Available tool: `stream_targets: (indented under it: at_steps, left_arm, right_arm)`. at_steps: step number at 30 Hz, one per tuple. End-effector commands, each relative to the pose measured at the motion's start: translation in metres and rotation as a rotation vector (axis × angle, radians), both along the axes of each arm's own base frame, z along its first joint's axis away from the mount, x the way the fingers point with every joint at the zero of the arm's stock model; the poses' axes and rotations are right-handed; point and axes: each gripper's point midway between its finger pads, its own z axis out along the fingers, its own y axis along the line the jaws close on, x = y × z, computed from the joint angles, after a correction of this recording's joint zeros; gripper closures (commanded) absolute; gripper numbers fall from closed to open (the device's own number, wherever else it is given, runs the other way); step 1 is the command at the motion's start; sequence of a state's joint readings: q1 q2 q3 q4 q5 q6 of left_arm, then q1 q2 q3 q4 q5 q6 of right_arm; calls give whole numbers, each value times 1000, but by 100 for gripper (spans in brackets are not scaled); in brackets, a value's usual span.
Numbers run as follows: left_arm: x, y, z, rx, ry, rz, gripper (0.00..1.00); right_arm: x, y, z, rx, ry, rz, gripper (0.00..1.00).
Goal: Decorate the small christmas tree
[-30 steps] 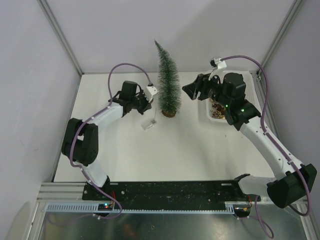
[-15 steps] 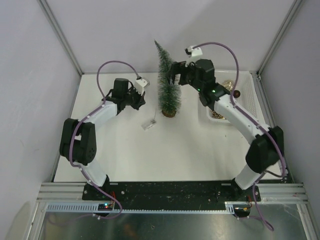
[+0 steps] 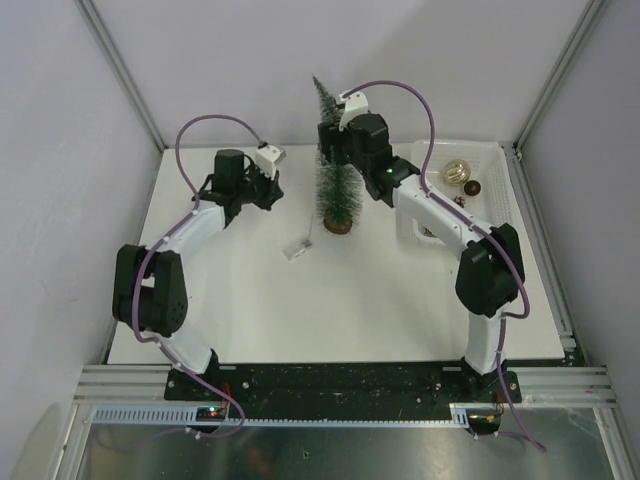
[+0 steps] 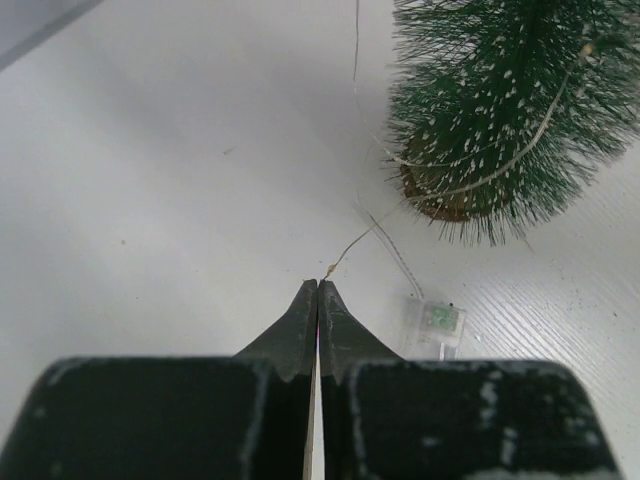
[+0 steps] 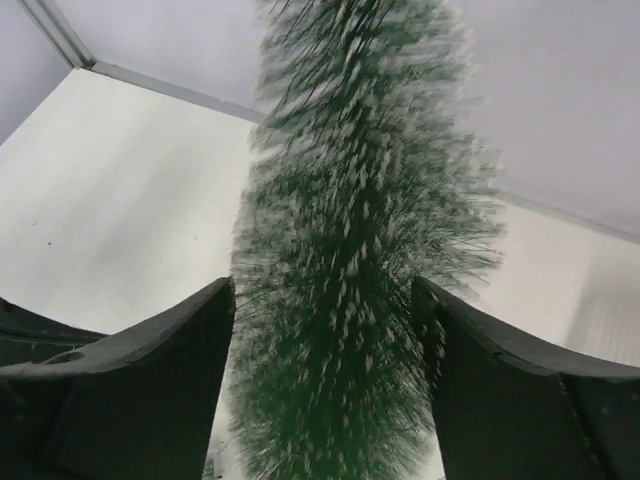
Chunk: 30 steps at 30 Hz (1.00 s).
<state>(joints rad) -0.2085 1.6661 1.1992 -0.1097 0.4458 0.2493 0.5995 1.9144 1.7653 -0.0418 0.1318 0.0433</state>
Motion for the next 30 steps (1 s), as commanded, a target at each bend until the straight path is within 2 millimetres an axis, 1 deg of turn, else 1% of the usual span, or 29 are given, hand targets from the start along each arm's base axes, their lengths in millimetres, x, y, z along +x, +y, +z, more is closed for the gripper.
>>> stream_targets:
  at_steps: [1,3,4,5,6,7,8,9,13,16,19,20,23,26,30]
  left_arm:
    - [17,10,34,-20,-96,73,100]
    - [28,14,34,-16,-95,110,100]
    - [35,14,34,-21,-94,126,100]
    - [40,14,35,-30,-89,139,100]
    - [47,12,36,-40,-85,148,100]
    - [54,10,32,-55,-69,156,100]
    - [61,7,37,-72,-72,161,100]
    - [67,3,36,-95,-60,157,100]
    - [86,-17,51,-180,-51,118,100]
    - [86,-28,53,-206,-40,72,100]
    - [84,-30,47,-198,-36,56,100]
    - [84,-31,44,-194,-36,48,99]
    - [84,-37,42,-206,-37,10,97]
    - [86,-51,44,-252,-26,-35,96]
    - [94,-81,59,-328,-35,-112,93]
  right_arm:
    - [6,-2,20,-1,-61,-36,37]
    - [1,-4,14,5,-44,-31,55]
    - [-1,-4,13,17,-46,-29,62]
    - [-4,-6,17,35,-55,-26,70]
    - [-8,-6,15,43,-52,-21,75]
    - [-13,-7,17,54,-55,-15,78]
    - [-17,-8,15,62,-49,-6,80]
    - [-21,-9,13,65,-43,1,81]
    - [-35,-8,7,76,-22,39,85]
    - [-46,-4,11,90,-18,89,88]
    - [-59,1,15,98,-14,152,90]
    - [-64,2,19,107,-16,179,90]
    - [-83,5,21,133,11,269,90]
    - [-99,5,22,162,37,324,91]
    - [-117,9,25,212,71,389,91]
